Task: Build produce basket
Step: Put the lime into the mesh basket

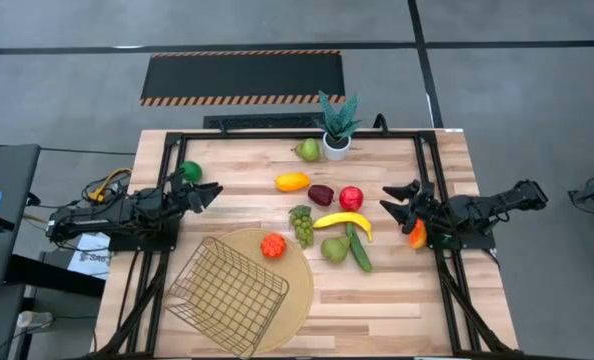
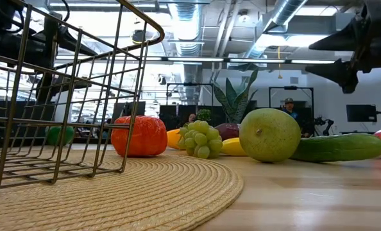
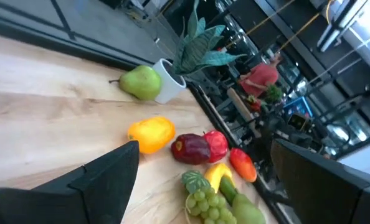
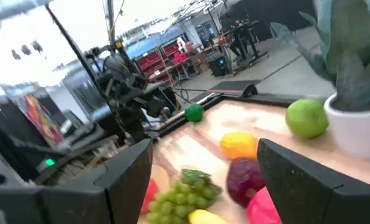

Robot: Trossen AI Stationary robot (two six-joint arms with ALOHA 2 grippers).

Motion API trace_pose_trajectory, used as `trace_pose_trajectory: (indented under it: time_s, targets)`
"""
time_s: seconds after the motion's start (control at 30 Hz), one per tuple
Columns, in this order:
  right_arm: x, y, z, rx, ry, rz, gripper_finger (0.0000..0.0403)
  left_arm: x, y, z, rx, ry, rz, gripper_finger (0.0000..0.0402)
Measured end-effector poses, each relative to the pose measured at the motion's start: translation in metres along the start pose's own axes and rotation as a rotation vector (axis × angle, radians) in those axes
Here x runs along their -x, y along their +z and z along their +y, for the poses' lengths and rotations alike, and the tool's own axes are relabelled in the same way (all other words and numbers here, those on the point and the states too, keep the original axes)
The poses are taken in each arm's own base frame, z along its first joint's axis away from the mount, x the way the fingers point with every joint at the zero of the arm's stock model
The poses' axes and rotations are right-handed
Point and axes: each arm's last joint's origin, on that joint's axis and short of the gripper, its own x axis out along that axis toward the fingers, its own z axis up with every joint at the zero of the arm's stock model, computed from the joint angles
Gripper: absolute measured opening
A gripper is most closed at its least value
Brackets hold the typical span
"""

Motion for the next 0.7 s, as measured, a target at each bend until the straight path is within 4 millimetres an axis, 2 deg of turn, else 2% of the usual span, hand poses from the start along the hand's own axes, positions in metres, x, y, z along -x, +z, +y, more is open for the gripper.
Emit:
trace_pose_trajectory:
  time_s: [0.07, 0.17, 0.27, 0.43, 0.53, 0.7]
  targets:
    - [0.0, 0.0, 0.0, -0.049, 0.0, 0.0, 0.0311, 0.0, 0.0, 0.0, -0.035, 0.01, -0.013, 0.035]
    - [0.0, 0.0, 0.0, -0.162, 0.001, -0.001, 0.0311, 0.0, 0.005, 0.0, -0.08, 0.062, -0.122, 0.035]
    - [0.0, 0.0, 0.0, -0.267, 0.002, -0.002, 0.0311, 0.001, 0.011, -0.006, 0.076, -0.005, -0.186, 0.035]
    - [0.0, 0.0, 0.0, -0.274, -0.002, 0.003, 0.0311, -0.001, 0.018, -0.021, 0.221, -0.184, -0.194, 0.035]
    - [0.0, 0.0, 0.0, -0.275, -0.002, 0.003, 0.0311, -0.002, 0.031, -0.038, 0.247, -0.257, -0.266, 0.035]
    - [0.0, 0.0, 0.0, -0.277, -0.002, 0.002, 0.0311, -0.022, 0.052, -0.079, 0.12, -0.121, -0.221, 0.035]
